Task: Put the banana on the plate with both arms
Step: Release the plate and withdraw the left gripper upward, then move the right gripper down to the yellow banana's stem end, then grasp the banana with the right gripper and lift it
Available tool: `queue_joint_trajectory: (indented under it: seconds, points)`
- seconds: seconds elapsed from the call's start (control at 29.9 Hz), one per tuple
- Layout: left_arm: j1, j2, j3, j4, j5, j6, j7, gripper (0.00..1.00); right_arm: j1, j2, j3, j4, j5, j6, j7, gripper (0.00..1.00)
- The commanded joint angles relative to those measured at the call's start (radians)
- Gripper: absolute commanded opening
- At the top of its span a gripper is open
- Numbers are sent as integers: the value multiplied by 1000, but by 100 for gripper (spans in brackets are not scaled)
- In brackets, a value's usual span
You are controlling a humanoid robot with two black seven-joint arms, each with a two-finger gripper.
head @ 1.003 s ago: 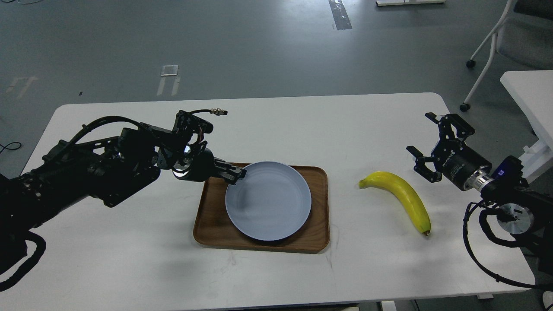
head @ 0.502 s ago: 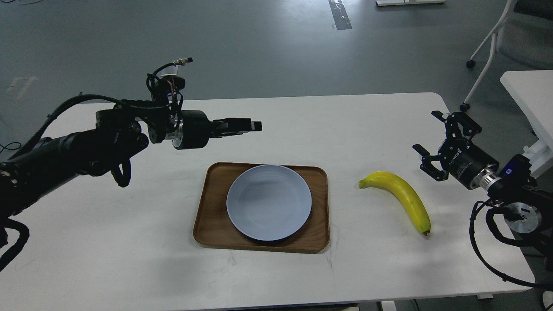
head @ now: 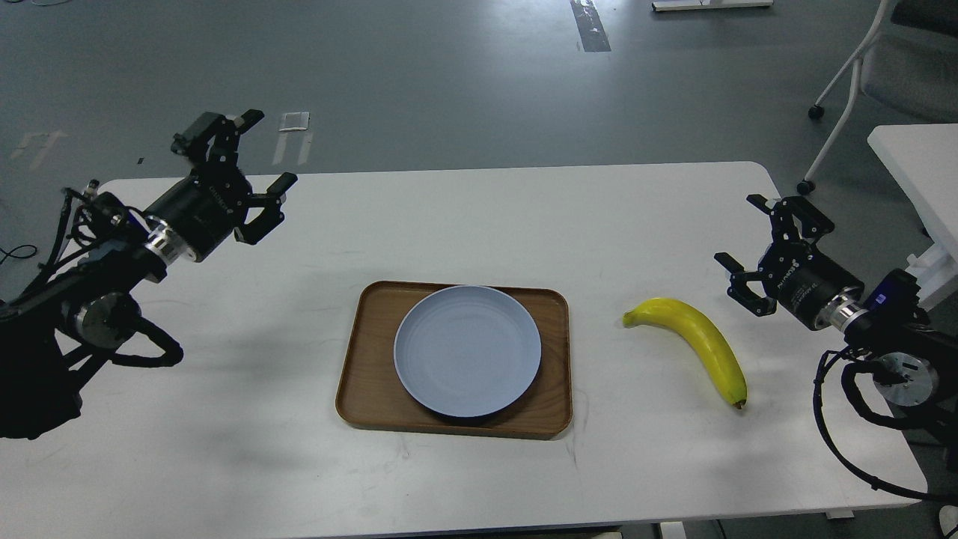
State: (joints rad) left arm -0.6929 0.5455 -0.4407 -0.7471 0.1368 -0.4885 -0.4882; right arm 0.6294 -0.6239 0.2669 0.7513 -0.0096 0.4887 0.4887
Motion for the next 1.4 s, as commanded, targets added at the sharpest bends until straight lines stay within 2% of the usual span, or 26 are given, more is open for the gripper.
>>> queue_joint_trajectory:
  seconds: [0.0, 0.1, 0.3, 0.4, 0.43, 0.53, 0.7, 0.94, 1.2, 1.37]
  points:
    - [47, 13, -41, 3, -5, 0, -1, 98, 4, -19, -2, 10, -7, 0, 0, 100]
    - [50, 24, -52, 3, -5, 0, -1, 98, 48, -49, -6, 34, -68, 0, 0, 100]
    - [50, 25, -52, 3, -3, 0, -1, 98, 211, -154, -34, 150, -447, 0, 0, 100]
    - [50, 25, -52, 3, -3, 0, -1, 98, 369, -180, -174, 177, -626, 0, 0, 100]
    - [50, 25, -52, 3, -3, 0, -1, 98, 369, -180, -175, 177, -627, 0, 0, 100]
    - [49, 25, -52, 0, -2, 0, -1, 98, 562, -181, -427, 232, -830, 0, 0, 100]
    - [47, 27, -52, -5, 0, 0, -1, 98, 706, -136, -677, 257, -1071, 0, 0, 100]
    - [49, 33, -52, -6, 7, 0, -1, 98, 748, -82, -819, 246, -1264, -1, 0, 100]
    - [50, 28, -52, -8, 7, 0, -1, 98, 722, 73, -985, 115, -1270, -116, 0, 100]
    - [52, 31, -52, -8, 7, 0, -1, 98, 704, 98, -983, 111, -1267, -131, 0, 99]
